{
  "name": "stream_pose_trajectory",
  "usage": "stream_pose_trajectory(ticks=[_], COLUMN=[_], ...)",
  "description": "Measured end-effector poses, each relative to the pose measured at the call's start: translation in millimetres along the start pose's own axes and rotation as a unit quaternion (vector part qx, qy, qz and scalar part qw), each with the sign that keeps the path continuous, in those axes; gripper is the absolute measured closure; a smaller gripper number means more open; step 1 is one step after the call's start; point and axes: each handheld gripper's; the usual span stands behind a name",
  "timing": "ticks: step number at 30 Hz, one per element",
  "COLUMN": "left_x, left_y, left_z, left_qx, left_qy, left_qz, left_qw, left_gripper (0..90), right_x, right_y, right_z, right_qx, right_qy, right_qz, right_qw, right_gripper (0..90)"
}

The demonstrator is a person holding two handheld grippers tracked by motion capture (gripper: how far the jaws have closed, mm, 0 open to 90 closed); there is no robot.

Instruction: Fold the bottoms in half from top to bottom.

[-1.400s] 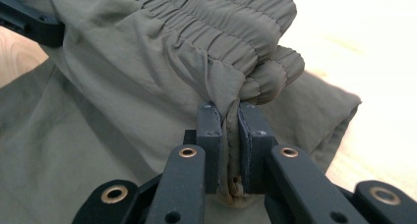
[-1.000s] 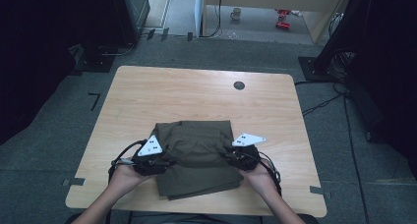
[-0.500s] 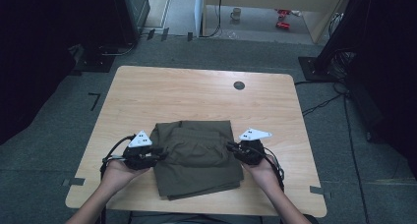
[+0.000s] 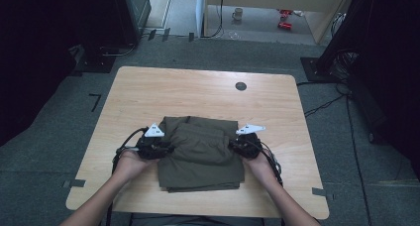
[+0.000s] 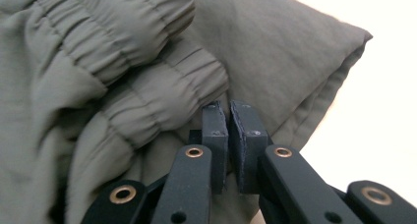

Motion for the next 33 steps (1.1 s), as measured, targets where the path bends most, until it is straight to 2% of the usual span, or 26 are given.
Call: stream_pose_trajectory(ticks=[3, 6, 7, 8, 10, 12, 14, 18, 23, 24, 28, 30, 33], left_x=[9.0, 17.9, 20.4, 22.0, 25.7, 28.1, 26.8, 15.4, 1.7, 2.0, 14.3, 24.4, 38.6], left_y=[-9.0, -16.4, -18.6, -20.0, -23.3, -26.1, -28.9, -35.3, -51.0, -54.7, -65.3, -66.9, -67.4], left_z=[10.4, 20.1, 23.3, 25.5, 30.4, 33.5, 35.7, 40.2, 57.5, 61.3, 75.9, 80.3, 82.3], left_qx=[-0.002, -0.010, -0.011, -0.013, -0.026, -0.025, -0.027, -0.018, -0.026, -0.027, -0.038, -0.045, -0.044], left_qy=[-0.007, -0.004, -0.002, -0.002, 0.002, 0.000, 0.002, 0.004, -0.003, -0.006, 0.000, 0.001, 0.009], left_qz=[-0.001, -0.004, -0.006, -0.008, -0.011, -0.013, -0.014, -0.017, -0.033, -0.034, -0.029, -0.024, -0.012], left_qw=[1.0000, 0.9999, 0.9999, 0.9999, 0.9996, 0.9996, 0.9995, 0.9997, 0.9991, 0.9990, 0.9988, 0.9987, 0.9989], left_gripper=[69.1, 69.3, 69.3, 69.2, 69.1, 69.0, 68.6, 70.9, 80.6, 81.2, 83.1, 83.5, 84.4], right_x=[4.3, 7.5, 8.2, 8.5, 11.4, 15.5, 19.4, 20.3, 9.5, 9.1, 11.4, 17.0, 21.5], right_y=[-2.4, -5.2, -7.5, -13.0, -22.8, -28.1, -33.5, -34.7, -38.5, -41.5, -52.7, -55.6, -54.3], right_z=[-8.3, -17.2, -20.0, -22.1, -25.0, -29.0, -35.1, -41.2, -36.8, -36.5, -41.2, -44.6, -46.0], right_qx=[0.002, 0.010, 0.015, 0.017, 0.015, 0.016, 0.023, 0.043, 0.029, 0.029, 0.046, 0.053, 0.057], right_qy=[0.002, 0.007, 0.008, 0.011, 0.025, 0.027, 0.023, 0.014, 0.015, 0.017, 0.001, -0.003, -0.007], right_qz=[-0.022, -0.041, -0.040, -0.026, -0.014, -0.015, -0.020, -0.030, -0.043, -0.035, -0.026, -0.016, -0.008], right_qw=[0.9997, 0.9991, 0.9991, 0.9995, 0.9995, 0.9994, 0.9993, 0.9985, 0.9985, 0.9988, 0.9986, 0.9985, 0.9983], right_gripper=[86.3, 87.0, 87.3, 87.4, 87.5, 87.5, 87.4, 86.1, 87.5, 88.2, 89.7, 89.8, 89.9])
Point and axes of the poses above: each handheld gripper's, and its own axes: x roughly forward along the jaws, y roughly out of its underside, z roughly to its left, and after that the axes turned 15 degrees about x, right-handed
